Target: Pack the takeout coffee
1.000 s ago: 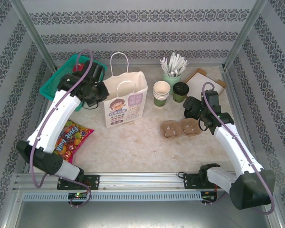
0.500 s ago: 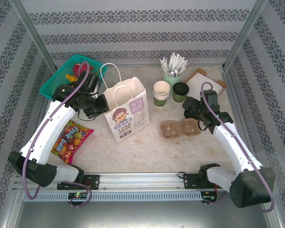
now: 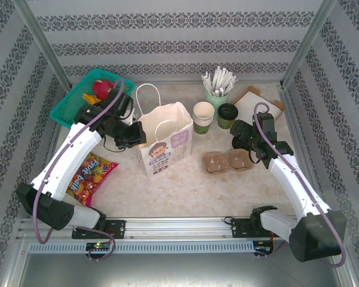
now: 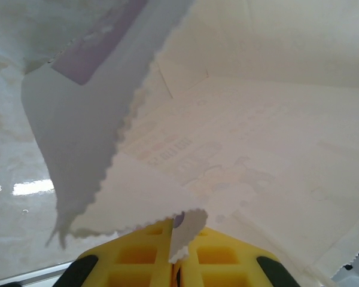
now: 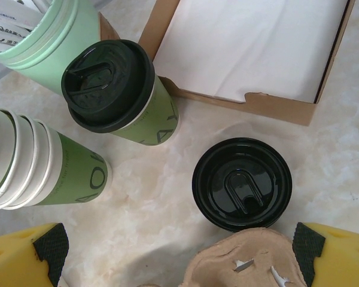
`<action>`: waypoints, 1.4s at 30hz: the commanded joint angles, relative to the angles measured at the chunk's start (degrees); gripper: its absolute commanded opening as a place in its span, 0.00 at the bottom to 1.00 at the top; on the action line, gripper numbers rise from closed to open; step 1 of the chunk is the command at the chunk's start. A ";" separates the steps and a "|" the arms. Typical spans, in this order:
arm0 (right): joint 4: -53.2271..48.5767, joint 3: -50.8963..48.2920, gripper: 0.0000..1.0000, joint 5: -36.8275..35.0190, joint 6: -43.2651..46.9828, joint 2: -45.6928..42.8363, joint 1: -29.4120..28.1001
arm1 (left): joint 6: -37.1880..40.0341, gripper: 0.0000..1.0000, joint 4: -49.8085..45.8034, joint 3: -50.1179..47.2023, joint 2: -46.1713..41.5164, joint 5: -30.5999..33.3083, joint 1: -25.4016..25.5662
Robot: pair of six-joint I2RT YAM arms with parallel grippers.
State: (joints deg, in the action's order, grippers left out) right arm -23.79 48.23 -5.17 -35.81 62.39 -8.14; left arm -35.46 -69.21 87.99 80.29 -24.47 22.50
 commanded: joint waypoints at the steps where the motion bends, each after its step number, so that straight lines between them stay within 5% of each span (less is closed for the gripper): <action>1: 0.56 -1.02 0.98 -0.76 0.82 -0.42 -0.63 | 5.43 0.11 -1.40 1.58 1.13 -2.47 0.51; 11: -12.00 1.87 0.98 7.63 11.22 6.50 -1.68 | 12.82 0.28 -5.82 4.12 1.49 -0.90 -0.76; 15: -12.29 1.00 0.98 5.55 12.47 7.76 -4.22 | 15.38 0.60 -6.11 5.33 0.55 -2.02 -1.84; 23: -15.40 1.76 0.89 11.15 15.67 14.37 -6.82 | 19.59 0.98 -2.49 6.06 -3.55 -4.17 -2.82; 29: -15.92 2.66 0.94 7.88 16.45 19.14 -10.34 | 18.21 1.00 8.69 1.93 -9.34 -3.18 -2.97; 36: -16.81 4.82 0.93 0.15 17.75 24.17 -13.23 | 10.63 1.00 20.25 -6.09 -16.42 16.18 -2.99; 42: -16.72 5.34 0.75 3.07 18.94 25.96 -12.89 | 9.02 1.00 23.59 -8.64 -18.76 21.65 -3.00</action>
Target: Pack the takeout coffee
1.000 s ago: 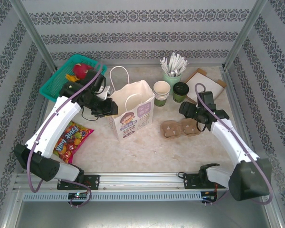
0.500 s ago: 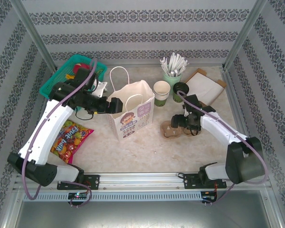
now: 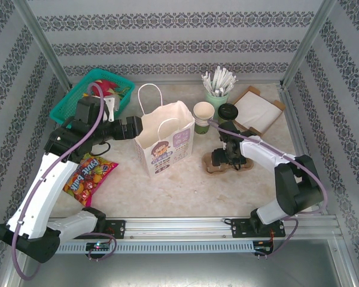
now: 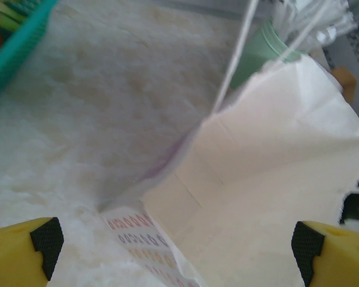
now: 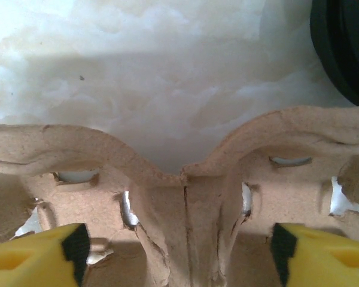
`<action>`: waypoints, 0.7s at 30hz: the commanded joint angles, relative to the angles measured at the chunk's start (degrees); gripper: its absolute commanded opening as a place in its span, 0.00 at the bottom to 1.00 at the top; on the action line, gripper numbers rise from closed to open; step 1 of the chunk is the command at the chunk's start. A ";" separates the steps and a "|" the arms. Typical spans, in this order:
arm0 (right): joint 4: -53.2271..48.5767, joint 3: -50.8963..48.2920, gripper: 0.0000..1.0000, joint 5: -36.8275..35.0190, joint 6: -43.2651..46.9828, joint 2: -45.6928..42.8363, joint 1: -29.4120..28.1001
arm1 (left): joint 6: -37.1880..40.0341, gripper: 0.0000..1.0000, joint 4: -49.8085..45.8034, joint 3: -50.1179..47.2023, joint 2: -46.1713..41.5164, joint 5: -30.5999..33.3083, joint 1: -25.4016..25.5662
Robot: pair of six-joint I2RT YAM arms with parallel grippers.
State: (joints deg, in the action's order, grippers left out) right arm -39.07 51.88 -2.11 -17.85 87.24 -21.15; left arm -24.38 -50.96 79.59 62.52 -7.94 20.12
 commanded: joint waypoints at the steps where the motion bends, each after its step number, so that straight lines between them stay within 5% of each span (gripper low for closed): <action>1: -1.35 1.67 0.71 0.65 1.30 1.43 0.22 | -1.98 1.00 5.26 -0.14 -0.68 5.11 -0.57; 10: 0.04 0.44 0.34 -0.90 0.36 0.92 1.24 | -2.14 1.00 3.73 0.55 1.37 5.48 -0.60; 21: -3.03 1.59 0.23 -1.09 -0.15 -5.69 1.36 | 0.45 1.00 2.37 6.08 3.74 2.83 -2.95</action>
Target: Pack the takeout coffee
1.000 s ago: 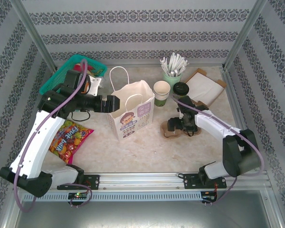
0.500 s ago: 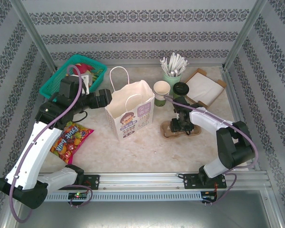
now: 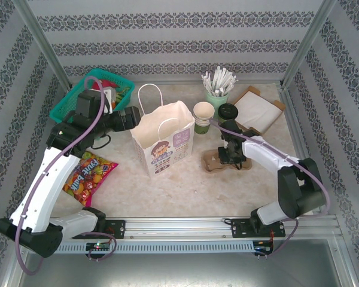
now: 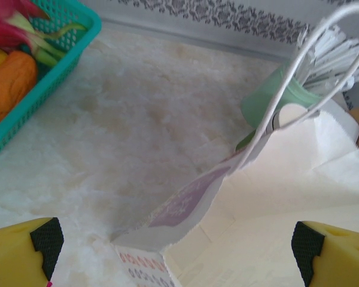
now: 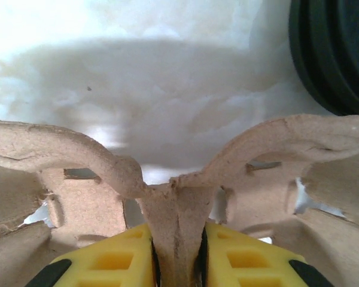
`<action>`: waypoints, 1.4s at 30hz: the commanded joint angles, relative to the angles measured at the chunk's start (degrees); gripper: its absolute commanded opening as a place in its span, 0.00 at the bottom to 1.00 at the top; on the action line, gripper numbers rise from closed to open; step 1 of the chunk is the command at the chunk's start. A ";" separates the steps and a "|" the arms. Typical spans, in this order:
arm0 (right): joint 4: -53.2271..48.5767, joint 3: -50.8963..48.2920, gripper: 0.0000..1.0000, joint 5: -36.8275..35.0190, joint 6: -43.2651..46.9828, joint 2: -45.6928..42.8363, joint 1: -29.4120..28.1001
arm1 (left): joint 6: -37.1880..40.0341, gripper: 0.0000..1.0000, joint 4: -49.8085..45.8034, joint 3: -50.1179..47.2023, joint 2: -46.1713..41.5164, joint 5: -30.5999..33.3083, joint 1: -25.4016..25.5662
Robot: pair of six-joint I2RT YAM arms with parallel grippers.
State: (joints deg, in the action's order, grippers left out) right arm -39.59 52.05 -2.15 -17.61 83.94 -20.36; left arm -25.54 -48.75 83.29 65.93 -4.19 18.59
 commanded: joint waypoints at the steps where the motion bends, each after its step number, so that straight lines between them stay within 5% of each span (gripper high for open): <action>1: -3.06 1.72 0.22 -1.06 -0.51 -3.26 0.51 | 2.09 1.00 0.40 2.81 0.84 -2.35 -1.95; 13: -9.24 11.47 0.19 2.74 -2.51 -12.27 0.85 | 16.72 1.00 4.49 7.08 9.34 -19.96 -3.29; 20: -14.44 22.94 0.19 6.11 -3.84 -13.89 1.45 | 21.50 0.94 4.87 10.59 13.20 -22.64 -3.22; 31: -23.78 46.83 0.19 14.68 -6.68 -8.59 1.58 | 24.96 0.52 3.07 16.21 19.29 -26.55 -3.15; 42: -18.99 60.91 0.19 31.31 -12.24 -0.22 -2.22 | 25.47 0.09 1.31 19.80 22.79 -30.77 -3.19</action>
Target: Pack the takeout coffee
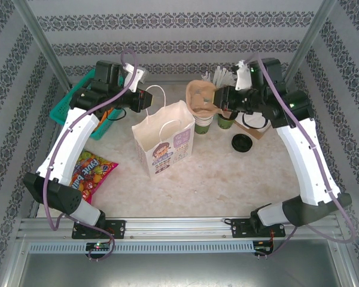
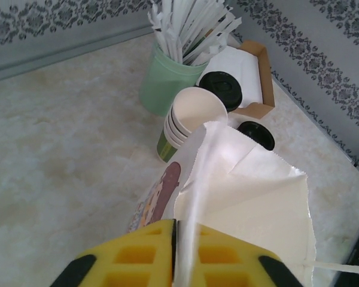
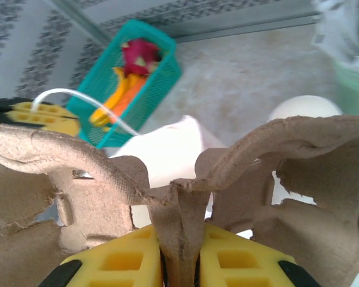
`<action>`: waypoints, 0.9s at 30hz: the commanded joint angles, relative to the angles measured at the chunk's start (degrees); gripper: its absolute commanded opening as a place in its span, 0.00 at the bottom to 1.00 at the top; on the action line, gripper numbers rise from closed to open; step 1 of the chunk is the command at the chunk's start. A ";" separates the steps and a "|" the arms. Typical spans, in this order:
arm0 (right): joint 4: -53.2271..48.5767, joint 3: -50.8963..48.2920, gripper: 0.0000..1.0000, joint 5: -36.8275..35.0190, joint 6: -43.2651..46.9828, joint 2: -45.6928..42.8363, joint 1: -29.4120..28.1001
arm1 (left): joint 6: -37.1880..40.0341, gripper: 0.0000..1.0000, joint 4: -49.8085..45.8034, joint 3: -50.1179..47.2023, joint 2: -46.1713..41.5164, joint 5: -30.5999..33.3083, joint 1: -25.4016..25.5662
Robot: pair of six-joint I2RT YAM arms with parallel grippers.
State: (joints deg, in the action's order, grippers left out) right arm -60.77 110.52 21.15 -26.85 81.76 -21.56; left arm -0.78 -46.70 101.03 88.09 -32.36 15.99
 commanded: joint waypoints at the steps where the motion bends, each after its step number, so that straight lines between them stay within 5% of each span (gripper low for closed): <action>1: 3.34 3.23 0.19 10.29 -3.87 3.11 -1.55 | 0.66 0.07 -0.89 2.06 0.83 -2.77 -0.57; 4: 6.34 5.02 0.20 14.89 -5.51 6.10 -3.65 | 0.60 0.00 -1.25 2.19 1.11 -2.84 -0.52; 17: 6.52 9.45 0.22 26.62 -8.57 17.03 -8.23 | 0.01 0.00 -1.76 2.67 1.40 -3.50 -0.52; 27: 4.47 7.05 0.23 25.43 -6.75 18.59 -8.58 | -1.41 0.00 -1.92 3.72 1.80 -3.49 -0.61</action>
State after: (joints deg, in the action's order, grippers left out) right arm -55.11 117.99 45.76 -34.35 99.81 -29.52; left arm -1.13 -47.53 102.63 89.23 -34.50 15.99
